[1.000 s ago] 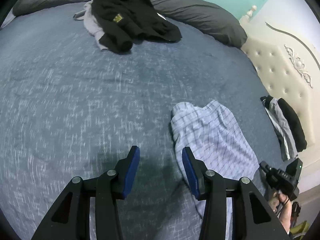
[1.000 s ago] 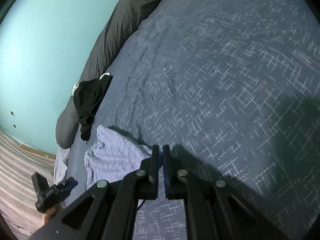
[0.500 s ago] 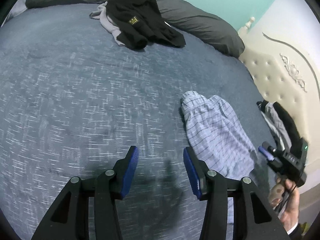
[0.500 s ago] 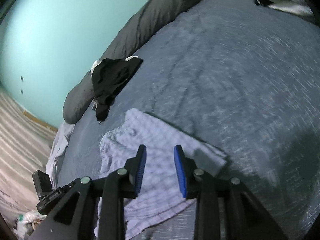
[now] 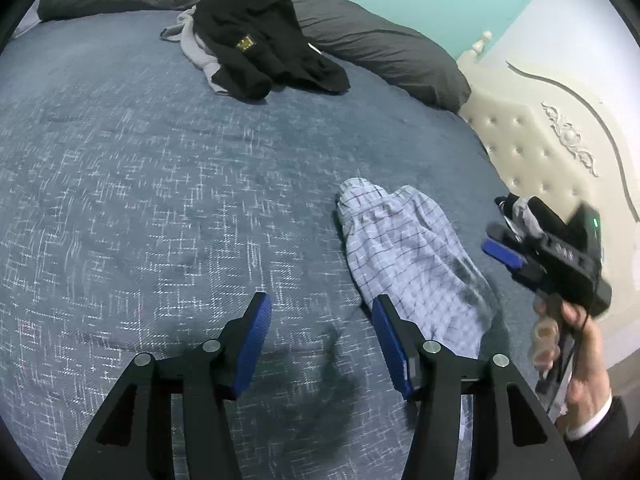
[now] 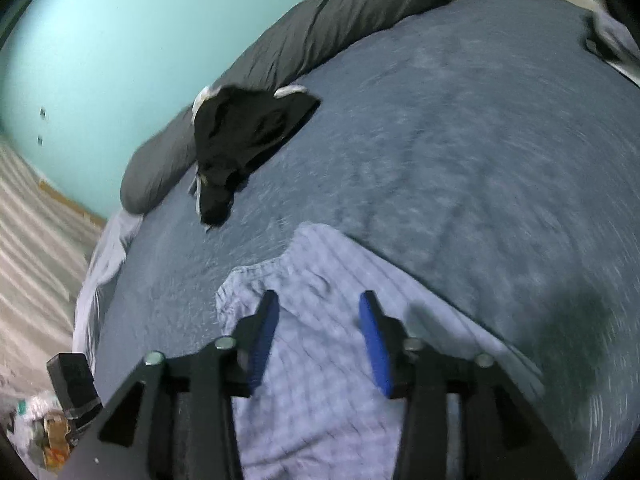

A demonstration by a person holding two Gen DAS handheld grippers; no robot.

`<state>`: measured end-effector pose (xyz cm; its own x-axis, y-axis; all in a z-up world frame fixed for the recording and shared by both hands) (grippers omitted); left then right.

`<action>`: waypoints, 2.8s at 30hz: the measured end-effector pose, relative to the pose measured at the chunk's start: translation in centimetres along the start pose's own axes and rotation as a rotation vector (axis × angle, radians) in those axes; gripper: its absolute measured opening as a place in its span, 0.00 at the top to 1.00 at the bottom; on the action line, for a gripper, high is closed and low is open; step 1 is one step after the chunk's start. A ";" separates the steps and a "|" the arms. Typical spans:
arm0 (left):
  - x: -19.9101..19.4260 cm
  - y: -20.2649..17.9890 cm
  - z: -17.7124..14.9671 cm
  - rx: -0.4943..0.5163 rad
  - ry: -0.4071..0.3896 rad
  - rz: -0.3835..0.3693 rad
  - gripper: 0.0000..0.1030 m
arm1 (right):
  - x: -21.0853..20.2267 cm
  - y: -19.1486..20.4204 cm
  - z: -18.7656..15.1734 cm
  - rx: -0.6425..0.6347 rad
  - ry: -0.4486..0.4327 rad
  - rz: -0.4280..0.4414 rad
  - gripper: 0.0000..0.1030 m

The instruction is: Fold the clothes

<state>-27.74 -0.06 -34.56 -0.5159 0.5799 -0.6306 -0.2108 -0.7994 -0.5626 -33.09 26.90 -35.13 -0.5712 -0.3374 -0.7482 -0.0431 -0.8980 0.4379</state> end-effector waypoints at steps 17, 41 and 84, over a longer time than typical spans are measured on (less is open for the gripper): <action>-0.4 2.2 1.0 -0.084 -0.013 -0.029 0.44 | 7.2 8.8 -1.4 -0.298 0.170 -0.069 0.58; -0.4 2.3 0.9 -0.105 -0.012 -0.044 0.43 | 8.4 2.2 3.2 -0.347 0.106 -0.231 0.58; -4.9 6.1 2.5 -0.176 -0.095 -0.045 0.43 | 4.8 17.0 -1.9 -0.427 0.061 0.030 0.99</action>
<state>-28.55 -8.13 -33.58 -0.5869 0.5900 -0.5545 -0.0909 -0.7286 -0.6789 -34.99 9.45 -32.21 -0.5172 -0.3694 -0.7721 0.3227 -0.9197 0.2238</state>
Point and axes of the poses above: each gripper's, at about its wrist camera, not at the fingertips, and x roughly the way its jaws point, y to its left, z to its top, the point moved 8 cm from there along x, roughly the way its jaws point, and after that the axes turned 9 degrees about -z, right-handed, at the moved point
